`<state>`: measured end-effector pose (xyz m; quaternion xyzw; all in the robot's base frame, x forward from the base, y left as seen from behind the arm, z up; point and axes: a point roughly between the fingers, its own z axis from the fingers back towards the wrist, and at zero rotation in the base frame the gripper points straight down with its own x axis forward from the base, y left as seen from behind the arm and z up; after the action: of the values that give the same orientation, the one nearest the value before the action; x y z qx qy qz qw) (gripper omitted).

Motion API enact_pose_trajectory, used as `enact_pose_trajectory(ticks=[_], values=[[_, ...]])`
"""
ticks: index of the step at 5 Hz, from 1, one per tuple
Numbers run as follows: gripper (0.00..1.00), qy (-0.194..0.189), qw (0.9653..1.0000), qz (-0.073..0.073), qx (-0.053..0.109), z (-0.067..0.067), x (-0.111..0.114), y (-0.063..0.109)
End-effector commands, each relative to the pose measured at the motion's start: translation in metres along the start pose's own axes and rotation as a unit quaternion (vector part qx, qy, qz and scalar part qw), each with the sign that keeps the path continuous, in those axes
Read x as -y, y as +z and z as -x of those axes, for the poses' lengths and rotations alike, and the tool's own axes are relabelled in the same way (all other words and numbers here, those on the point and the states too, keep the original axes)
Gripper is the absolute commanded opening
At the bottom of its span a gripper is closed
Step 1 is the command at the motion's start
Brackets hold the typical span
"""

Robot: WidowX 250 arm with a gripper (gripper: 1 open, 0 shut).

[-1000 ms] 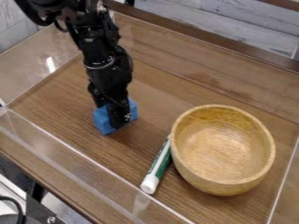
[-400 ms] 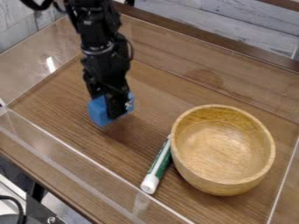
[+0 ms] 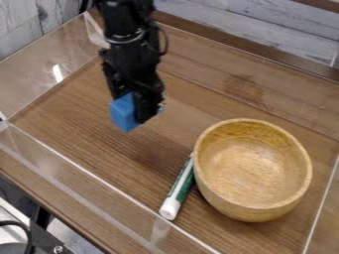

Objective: Put the blue block in the brown bowl

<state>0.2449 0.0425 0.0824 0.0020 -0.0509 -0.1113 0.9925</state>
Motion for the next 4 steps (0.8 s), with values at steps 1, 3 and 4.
enact_pose_trajectory(ticks=[1, 3, 4], values=[[0.0, 0.005, 0.9994, -0.017, 0.031, -0.013, 0.009, 0.019], [0.0, 0.005, 0.9991, -0.02, 0.036, -0.015, 0.023, 0.025], [0.0, 0.007, 0.999, -0.022, 0.038, -0.015, 0.031, 0.028]])
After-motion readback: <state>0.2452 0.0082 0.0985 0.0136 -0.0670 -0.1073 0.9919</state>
